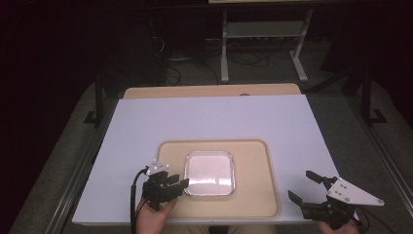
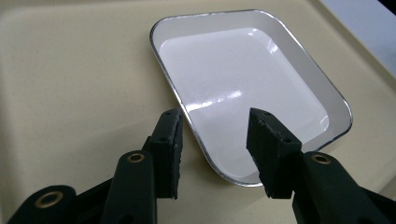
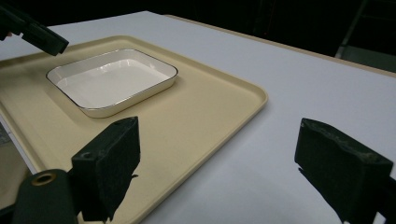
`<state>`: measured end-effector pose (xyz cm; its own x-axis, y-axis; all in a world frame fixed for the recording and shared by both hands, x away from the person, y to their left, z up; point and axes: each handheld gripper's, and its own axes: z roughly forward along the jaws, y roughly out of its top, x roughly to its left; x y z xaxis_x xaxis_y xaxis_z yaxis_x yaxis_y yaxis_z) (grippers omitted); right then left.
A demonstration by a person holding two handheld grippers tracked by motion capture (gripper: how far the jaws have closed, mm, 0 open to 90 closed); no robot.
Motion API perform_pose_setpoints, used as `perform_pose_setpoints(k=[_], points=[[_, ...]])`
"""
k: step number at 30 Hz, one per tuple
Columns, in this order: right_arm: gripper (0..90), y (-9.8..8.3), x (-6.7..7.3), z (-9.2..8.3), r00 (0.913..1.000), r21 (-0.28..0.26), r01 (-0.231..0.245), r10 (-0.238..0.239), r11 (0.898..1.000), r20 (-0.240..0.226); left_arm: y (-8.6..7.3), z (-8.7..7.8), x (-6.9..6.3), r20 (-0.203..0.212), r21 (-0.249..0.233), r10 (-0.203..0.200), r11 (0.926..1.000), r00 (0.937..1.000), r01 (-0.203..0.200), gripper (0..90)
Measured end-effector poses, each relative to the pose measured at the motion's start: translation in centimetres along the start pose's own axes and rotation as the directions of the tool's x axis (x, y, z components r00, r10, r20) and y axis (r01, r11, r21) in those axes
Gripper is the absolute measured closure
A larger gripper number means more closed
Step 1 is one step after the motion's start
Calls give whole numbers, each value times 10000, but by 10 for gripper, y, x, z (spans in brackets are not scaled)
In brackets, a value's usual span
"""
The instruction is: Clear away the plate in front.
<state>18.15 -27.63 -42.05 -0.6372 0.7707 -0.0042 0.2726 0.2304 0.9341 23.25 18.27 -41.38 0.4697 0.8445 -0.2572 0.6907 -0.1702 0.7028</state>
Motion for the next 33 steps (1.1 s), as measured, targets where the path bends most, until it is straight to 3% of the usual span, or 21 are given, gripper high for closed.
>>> perform_pose_setpoints(k=[10,17,23,24,29,30,31,33], points=[[132,0,-1,1,9999,80,-100,100,9999,57,6,-5,2,72,-351,961,9948,9953,-958,509],[132,-1,-2,1,9998,121,-155,153,9998,136,8,-7,8,419,-525,1351,9897,9899,-1329,467],[132,-1,-2,1,9996,150,-191,188,9997,200,11,-11,13,499,-732,1922,9794,9801,-1883,437],[132,-1,-2,1,9996,167,-179,176,9997,211,11,-13,14,493,-753,2157,9744,9752,-2117,434],[132,-1,-2,2,9996,188,-167,163,9997,221,13,-15,16,535,-916,2474,9659,9674,-2420,404],[132,-1,-2,2,9996,189,-167,163,9997,224,14,-17,17,575,-1008,2655,9606,9624,-2590,393],[132,-1,-2,2,9996,189,-167,163,9997,224,14,-17,17,575,-1008,2655,9606,9624,-2590,392],[132,-1,-2,2,9996,191,-163,158,9997,231,15,-18,19,822,-1037,2858,9553,9548,-2770,392]])
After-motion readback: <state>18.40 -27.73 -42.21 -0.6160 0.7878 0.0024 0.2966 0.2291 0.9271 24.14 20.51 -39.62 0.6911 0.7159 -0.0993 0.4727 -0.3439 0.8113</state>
